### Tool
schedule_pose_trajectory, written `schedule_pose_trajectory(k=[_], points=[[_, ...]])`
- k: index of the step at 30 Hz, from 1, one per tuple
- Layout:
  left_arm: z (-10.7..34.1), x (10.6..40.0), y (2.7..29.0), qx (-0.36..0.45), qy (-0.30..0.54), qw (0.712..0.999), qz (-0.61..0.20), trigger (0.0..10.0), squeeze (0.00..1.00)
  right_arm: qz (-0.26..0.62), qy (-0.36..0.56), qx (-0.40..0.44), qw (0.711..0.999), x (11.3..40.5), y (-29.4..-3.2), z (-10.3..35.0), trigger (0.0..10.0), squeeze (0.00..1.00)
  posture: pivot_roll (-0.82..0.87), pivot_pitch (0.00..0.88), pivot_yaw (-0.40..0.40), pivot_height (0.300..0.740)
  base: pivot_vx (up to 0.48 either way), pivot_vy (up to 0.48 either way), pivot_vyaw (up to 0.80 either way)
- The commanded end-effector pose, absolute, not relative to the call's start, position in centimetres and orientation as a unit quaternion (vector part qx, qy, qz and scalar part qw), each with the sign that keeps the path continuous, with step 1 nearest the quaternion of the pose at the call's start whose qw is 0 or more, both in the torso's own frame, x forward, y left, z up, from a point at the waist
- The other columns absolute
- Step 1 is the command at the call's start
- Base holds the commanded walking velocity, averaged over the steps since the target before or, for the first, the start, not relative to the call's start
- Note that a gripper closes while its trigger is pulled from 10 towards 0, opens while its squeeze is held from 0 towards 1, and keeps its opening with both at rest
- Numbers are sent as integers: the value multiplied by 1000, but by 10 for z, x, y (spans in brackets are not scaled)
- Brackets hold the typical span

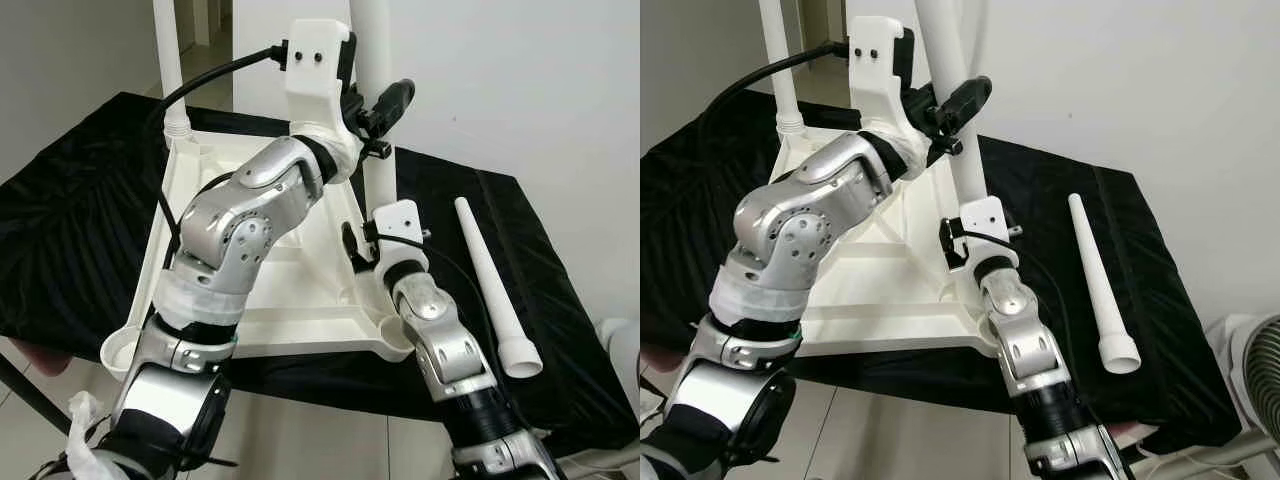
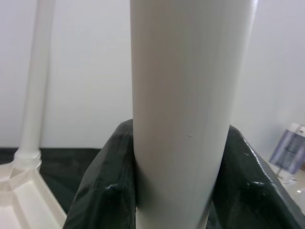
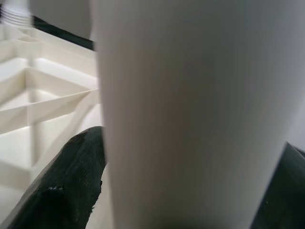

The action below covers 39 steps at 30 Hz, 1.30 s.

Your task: Building children table

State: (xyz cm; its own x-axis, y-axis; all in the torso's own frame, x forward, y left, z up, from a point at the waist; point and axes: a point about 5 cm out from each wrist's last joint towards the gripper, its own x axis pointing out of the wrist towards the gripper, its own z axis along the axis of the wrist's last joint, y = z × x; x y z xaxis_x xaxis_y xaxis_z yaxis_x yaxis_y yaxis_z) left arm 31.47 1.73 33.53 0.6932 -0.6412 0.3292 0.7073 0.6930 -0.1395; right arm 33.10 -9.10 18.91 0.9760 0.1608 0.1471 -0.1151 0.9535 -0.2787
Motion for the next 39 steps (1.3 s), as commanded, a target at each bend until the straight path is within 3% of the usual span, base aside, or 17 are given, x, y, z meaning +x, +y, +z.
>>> schedule_pose_trajectory(k=[1,5,17,18,19,22,23,24,26,27,35,36,37,38,39], points=[[344,314,13,-129,-143,909,-371,10000,0,44,-94,-153,983,335,-94,191,10000,0,-1,0,-131,740,0,0,0],[344,315,9,-135,-143,909,-368,10000,0,5,-100,-163,982,339,-93,193,10000,0,2,0,-134,740,0,0,0],[348,315,6,-141,-149,907,-369,10000,0,-4,-98,-144,985,341,-91,190,10000,0,11,0,-136,740,0,0,0],[349,316,5,-141,-149,907,-368,10000,0,-7,-100,-146,984,341,-91,190,8980,0,11,0,-136,740,0,0,0],[349,316,5,-141,-149,907,-368,10000,0,-7,-100,-146,984,341,-91,190,8980,0,11,0,-136,740,0,0,0],[350,315,4,-142,-150,905,-371,10000,0,-9,-100,-144,984,341,-90,188,2000,0,10,0,-135,740,0,0,0],[350,315,4,-145,-149,905,-372,10000,0,-11,-100,-143,985,341,-90,188,824,0,10,0,-134,740,0,0,0],[350,316,3,-145,-149,905,-372,10000,0,-13,-100,-143,985,341,-91,188,1451,0,10,0,-135,740,0,0,0],[349,316,3,-145,-149,905,-372,10000,0,-15,-101,-143,984,341,-91,187,1451,0,10,0,-135,740,0,0,0],[349,316,3,-144,-149,905,-371,10000,0,-16,-100,-143,984,342,-91,187,0,0,11,0,-136,740,0,0,0],[350,316,3,-140,-151,905,-373,10000,0,-36,-97,-134,986,343,-93,186,0,0,17,0,-134,740,0,0,0],[350,315,3,-140,-151,904,-374,10000,0,-40,-96,-138,985,343,-94,186,706,0,17,0,-134,740,0,0,0],[350,315,2,-137,-152,904,-375,10000,0,-42,-91,-137,986,344,-95,185,5725,0,17,0,-135,740,0,0,0],[350,314,1,-136,-152,902,-381,10000,0,-43,-89,-132,986,344,-96,185,10000,0,17,0,-135,740,0,0,0],[350,314,1,-136,-152,902,-381,10000,0,-43,-89,-132,986,344,-96,185,10000,0,17,0,-135,740,0,0,0]])
